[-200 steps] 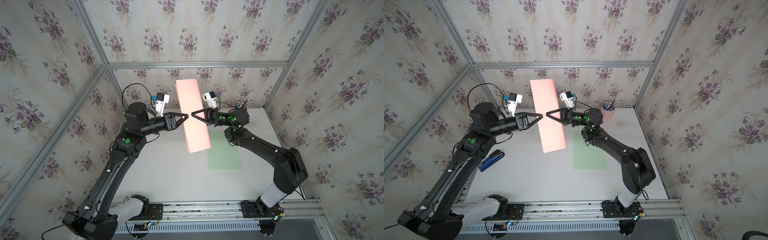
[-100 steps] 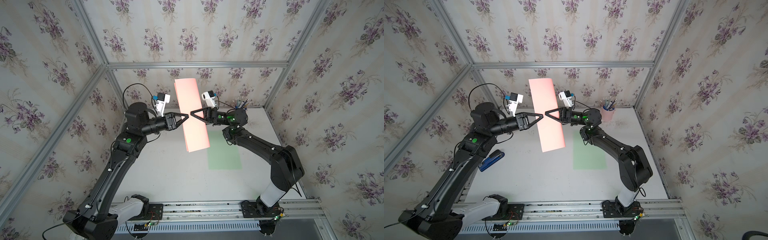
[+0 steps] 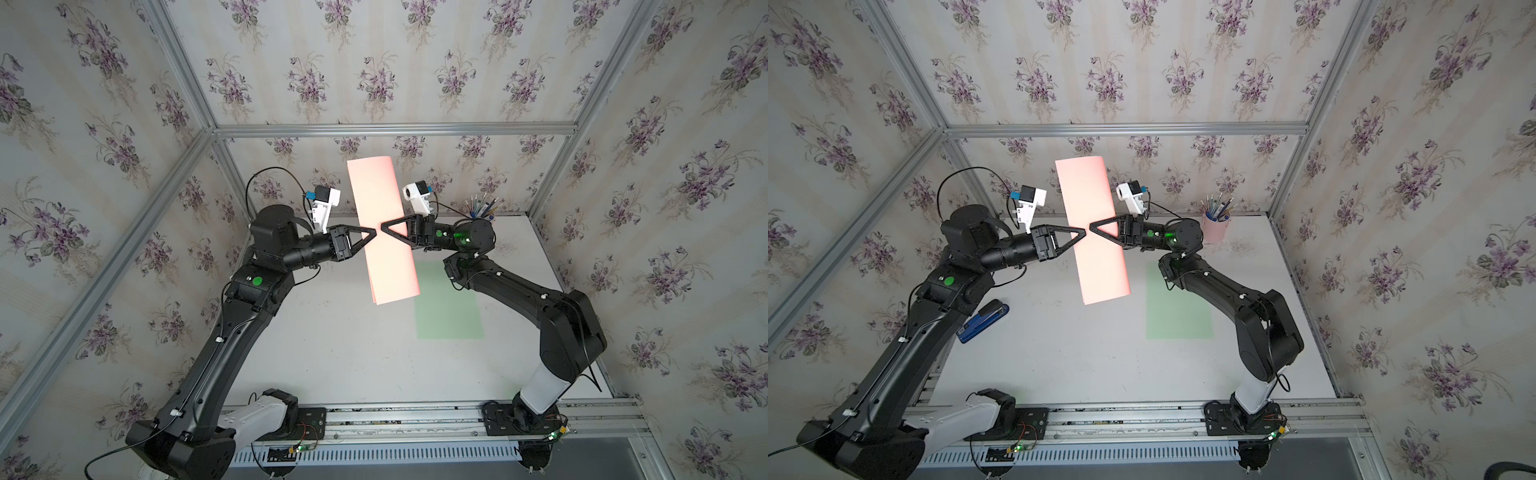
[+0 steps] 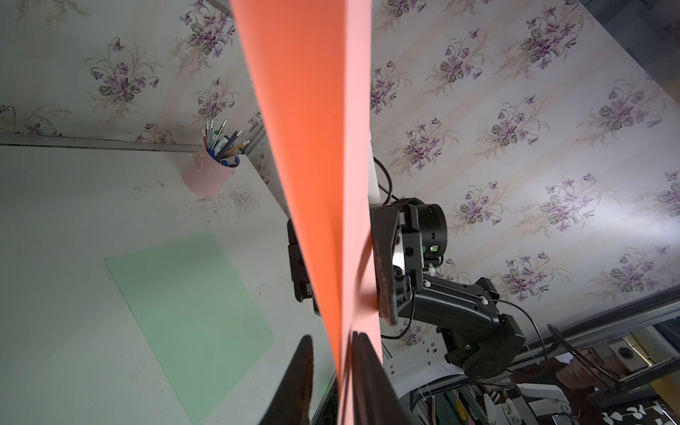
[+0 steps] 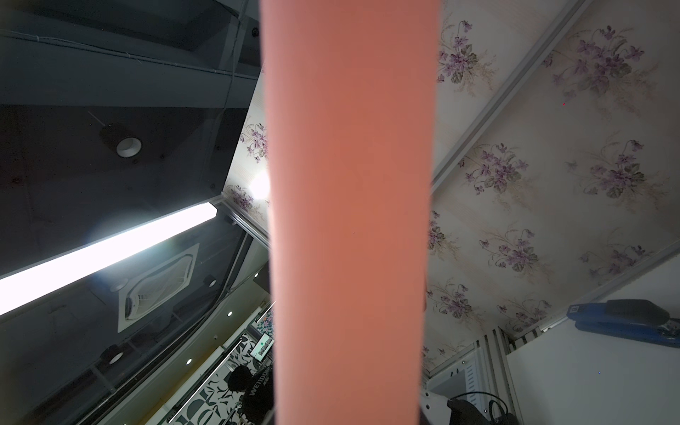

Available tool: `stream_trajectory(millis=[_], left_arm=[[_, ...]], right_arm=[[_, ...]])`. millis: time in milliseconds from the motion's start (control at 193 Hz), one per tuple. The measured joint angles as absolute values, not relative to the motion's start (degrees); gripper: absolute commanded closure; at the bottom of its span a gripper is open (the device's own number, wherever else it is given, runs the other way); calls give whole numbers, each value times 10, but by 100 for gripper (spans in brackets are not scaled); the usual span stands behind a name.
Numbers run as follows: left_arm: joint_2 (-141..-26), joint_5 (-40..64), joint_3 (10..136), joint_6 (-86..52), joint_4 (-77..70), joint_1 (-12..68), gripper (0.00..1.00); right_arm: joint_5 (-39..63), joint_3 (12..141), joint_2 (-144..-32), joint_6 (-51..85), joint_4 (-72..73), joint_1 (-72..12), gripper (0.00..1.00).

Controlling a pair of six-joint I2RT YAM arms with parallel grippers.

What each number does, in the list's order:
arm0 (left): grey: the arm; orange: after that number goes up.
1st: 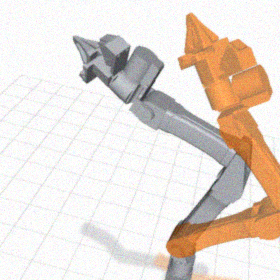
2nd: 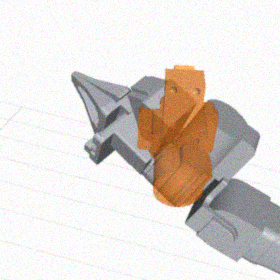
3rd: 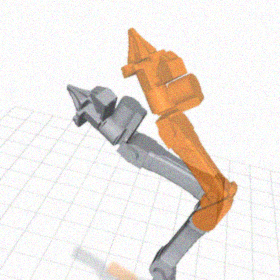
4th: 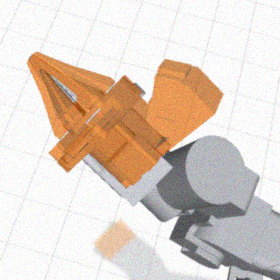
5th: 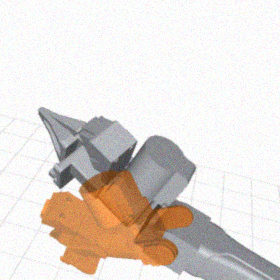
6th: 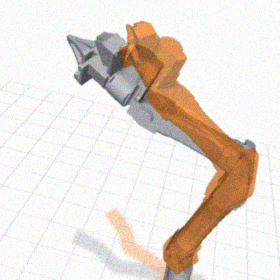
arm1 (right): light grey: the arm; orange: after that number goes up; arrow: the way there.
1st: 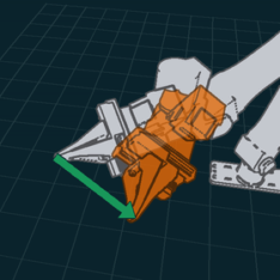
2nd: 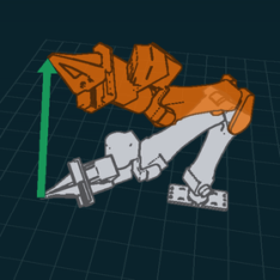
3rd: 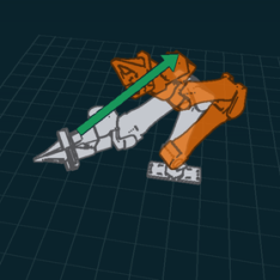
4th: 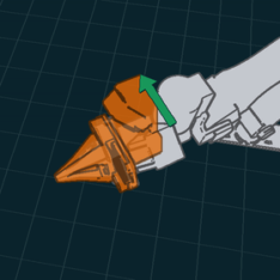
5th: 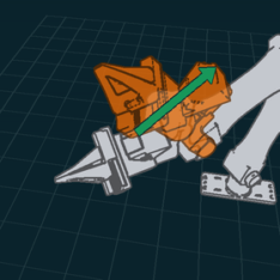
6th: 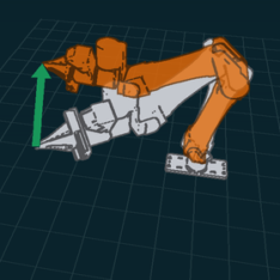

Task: Fold the rectangular paper in half along the long edge
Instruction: Fold the paper.

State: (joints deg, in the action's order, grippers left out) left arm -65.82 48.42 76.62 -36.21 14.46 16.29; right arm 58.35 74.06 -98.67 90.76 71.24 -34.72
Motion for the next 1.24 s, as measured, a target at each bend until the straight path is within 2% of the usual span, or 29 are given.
stream_trajectory(millis=[165,408,682,884,1034,1241], left_arm=[[-658,484,768,-361,147,163,87],[-658,484,772,-356,152,163,100],[-658,484,772,-353,156,163,100],[-655,484,772,-351,158,163,100],[-652,484,772,-347,161,163,100],[-652,484,771,-344,166,163,100]], right_arm=[[585,741,-992,916,724,-347,73],[593,745,-991,901,701,-347,61],[596,765,-954,779,550,-348,53],[592,770,-943,694,438,-346,54],[586,775,-933,640,375,-344,61],[583,774,-930,626,360,-343,70]])
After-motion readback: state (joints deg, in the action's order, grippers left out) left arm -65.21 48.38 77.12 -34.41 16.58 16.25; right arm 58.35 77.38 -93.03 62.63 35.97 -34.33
